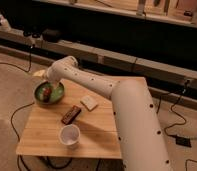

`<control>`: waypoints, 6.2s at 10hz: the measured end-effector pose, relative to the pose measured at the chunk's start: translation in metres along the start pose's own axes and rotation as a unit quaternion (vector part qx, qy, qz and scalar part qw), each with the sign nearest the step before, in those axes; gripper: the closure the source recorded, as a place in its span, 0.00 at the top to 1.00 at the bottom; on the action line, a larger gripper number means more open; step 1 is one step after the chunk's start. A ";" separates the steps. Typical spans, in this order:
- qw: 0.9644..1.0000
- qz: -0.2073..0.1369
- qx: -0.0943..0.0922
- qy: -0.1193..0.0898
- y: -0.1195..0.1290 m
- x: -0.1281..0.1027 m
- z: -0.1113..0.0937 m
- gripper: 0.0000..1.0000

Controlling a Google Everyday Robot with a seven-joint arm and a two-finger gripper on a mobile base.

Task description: Place the ceramic cup in the ceramic bowl

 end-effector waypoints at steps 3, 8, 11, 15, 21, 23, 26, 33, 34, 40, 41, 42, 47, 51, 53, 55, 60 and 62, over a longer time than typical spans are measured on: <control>1.000 0.000 0.000 0.000 0.000 0.000 0.000 0.80; 1.000 0.000 0.000 0.000 0.000 0.000 0.000 0.80; 1.000 0.000 0.000 0.000 0.000 0.000 0.000 0.80; 1.000 0.000 0.000 0.000 0.000 0.000 0.000 0.80; 1.000 0.000 0.000 0.000 0.000 0.000 0.000 0.80; 1.000 -0.001 -0.002 -0.002 0.000 -0.001 -0.001 0.80; 0.998 -0.016 -0.053 -0.033 0.014 -0.030 -0.024 0.80; 0.988 0.048 -0.146 -0.016 0.081 -0.075 -0.109 0.80; 0.988 0.048 -0.145 -0.016 0.080 -0.075 -0.109 0.80; 0.991 0.051 -0.091 -0.083 0.084 -0.091 -0.125 0.80; 0.991 0.051 -0.084 -0.091 0.084 -0.094 -0.127 0.80; 0.991 0.051 -0.081 -0.094 0.084 -0.095 -0.128 0.80; 0.989 0.026 -0.053 -0.133 0.105 -0.115 -0.134 0.80; 0.988 0.010 -0.023 -0.153 0.139 -0.134 -0.153 0.80; 0.986 0.004 -0.028 -0.165 0.153 -0.142 -0.165 0.80; 0.983 -0.007 -0.040 -0.177 0.159 -0.152 -0.179 0.80; 0.977 -0.020 -0.078 -0.199 0.169 -0.172 -0.210 0.80; 0.977 -0.020 -0.078 -0.199 0.168 -0.172 -0.209 0.80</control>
